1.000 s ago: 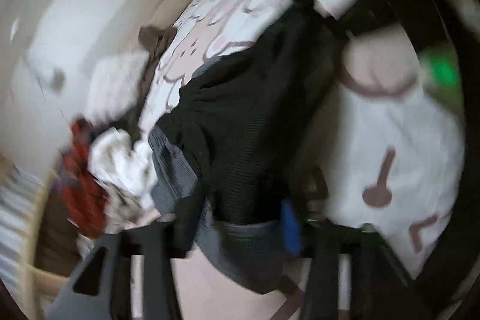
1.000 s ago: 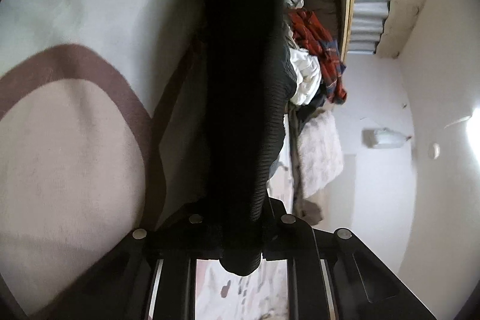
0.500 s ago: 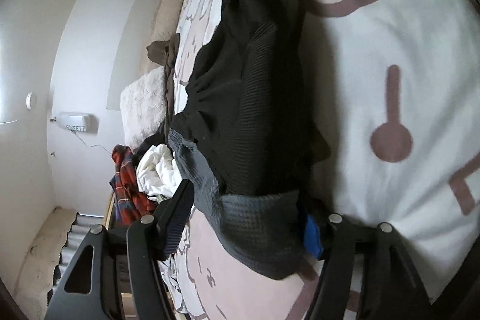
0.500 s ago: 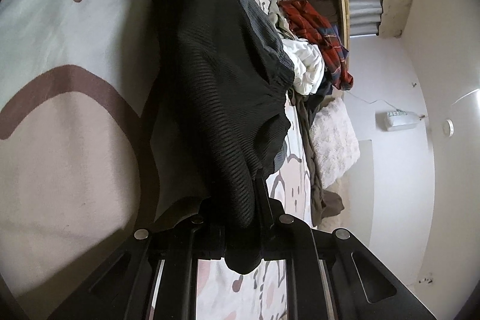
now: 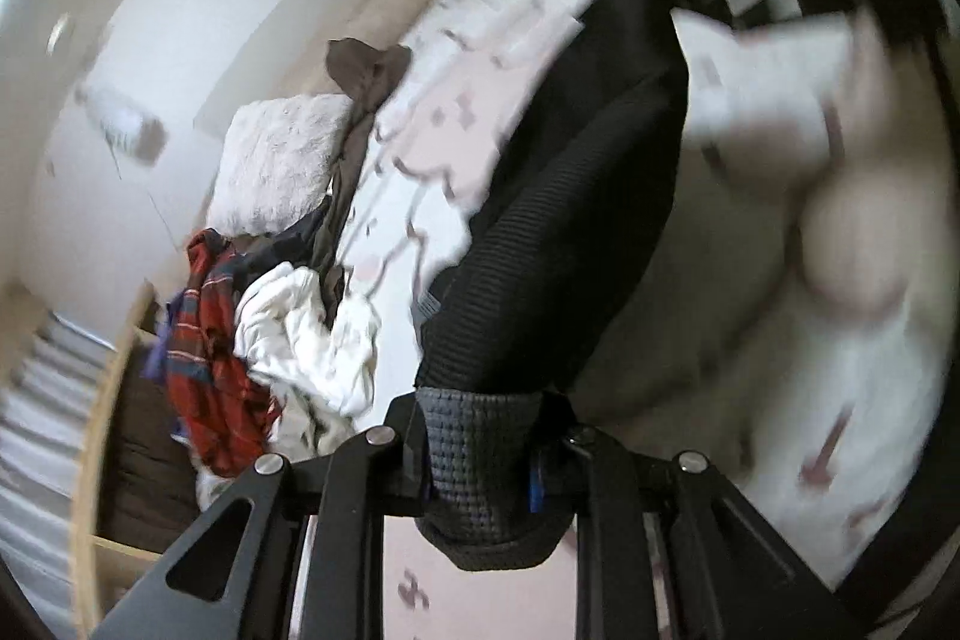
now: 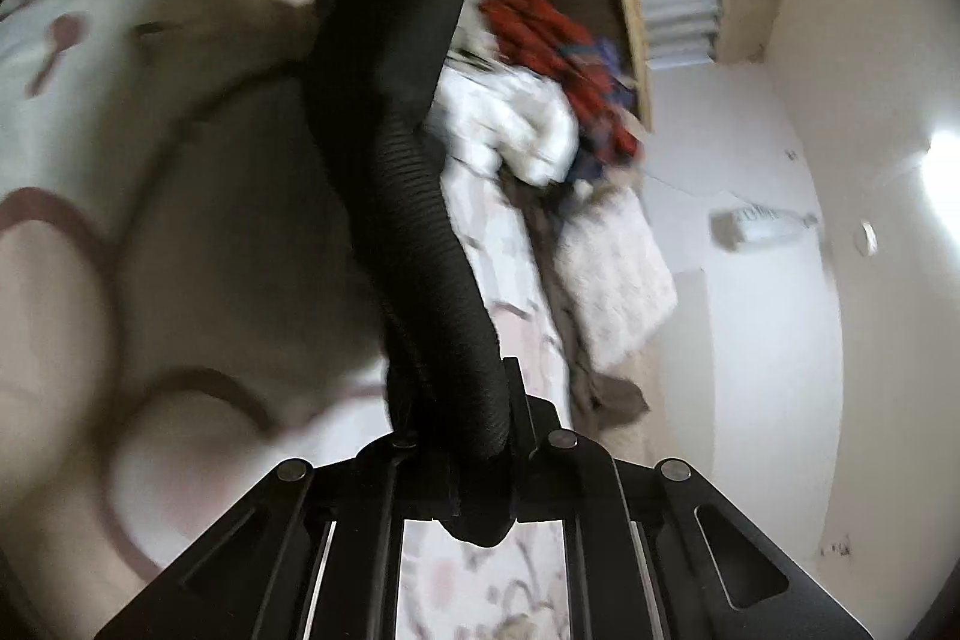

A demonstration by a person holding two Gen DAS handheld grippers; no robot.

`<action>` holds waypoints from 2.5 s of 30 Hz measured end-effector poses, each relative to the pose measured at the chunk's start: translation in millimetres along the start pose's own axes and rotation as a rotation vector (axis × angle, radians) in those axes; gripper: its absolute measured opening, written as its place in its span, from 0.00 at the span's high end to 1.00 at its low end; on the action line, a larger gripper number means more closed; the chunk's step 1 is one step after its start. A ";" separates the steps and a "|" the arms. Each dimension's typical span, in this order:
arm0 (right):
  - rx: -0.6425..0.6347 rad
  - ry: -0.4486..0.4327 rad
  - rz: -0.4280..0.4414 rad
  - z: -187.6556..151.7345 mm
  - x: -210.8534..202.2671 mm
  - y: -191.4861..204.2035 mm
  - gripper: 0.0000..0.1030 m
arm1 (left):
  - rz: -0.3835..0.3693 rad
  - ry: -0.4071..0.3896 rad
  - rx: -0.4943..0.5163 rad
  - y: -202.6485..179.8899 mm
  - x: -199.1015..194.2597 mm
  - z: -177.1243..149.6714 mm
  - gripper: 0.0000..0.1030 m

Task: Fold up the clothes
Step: 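Lift the folded pants with both grippers and carry them toward the clothes stack, then lower the pants onto the folded clothes stack and open both grippers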

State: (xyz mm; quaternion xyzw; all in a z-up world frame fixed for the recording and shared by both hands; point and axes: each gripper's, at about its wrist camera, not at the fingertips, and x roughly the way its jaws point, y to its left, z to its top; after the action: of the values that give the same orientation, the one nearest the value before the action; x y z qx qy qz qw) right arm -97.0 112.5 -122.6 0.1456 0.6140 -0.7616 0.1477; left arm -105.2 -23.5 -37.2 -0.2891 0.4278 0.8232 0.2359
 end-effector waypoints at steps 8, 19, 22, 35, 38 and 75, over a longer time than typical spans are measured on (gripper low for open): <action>0.263 0.212 -0.086 -73.4 -6.5 -177.6 0.90 | -0.271 -0.179 -0.230 71.6 -13.8 167.8 0.80; 0.314 0.617 -0.390 -264.7 -7.7 -343.2 0.90 | -0.312 -0.429 -0.202 51.3 19.5 429.7 0.80; 0.351 0.687 -0.436 -318.4 13.1 -366.0 0.90 | -0.309 -0.438 -0.224 40.7 45.6 480.4 0.80; 0.425 0.768 -0.372 -422.3 66.4 -323.3 0.90 | -0.303 -0.394 -0.209 -37.0 125.8 522.7 0.80; 0.414 0.766 -0.349 -423.2 62.7 -308.4 0.90 | -0.299 -0.401 -0.182 -50.8 122.0 510.6 0.80; 0.543 1.019 0.207 -491.7 -120.2 -156.7 0.05 | -0.418 -0.506 0.311 -260.0 39.4 323.9 0.32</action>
State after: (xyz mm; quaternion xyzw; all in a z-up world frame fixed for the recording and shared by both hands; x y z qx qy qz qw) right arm -30.5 630.8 -34.5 0.5853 0.3730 -0.7072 -0.1350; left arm -57.2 390.2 -60.4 -0.1181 0.4074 0.7278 0.5388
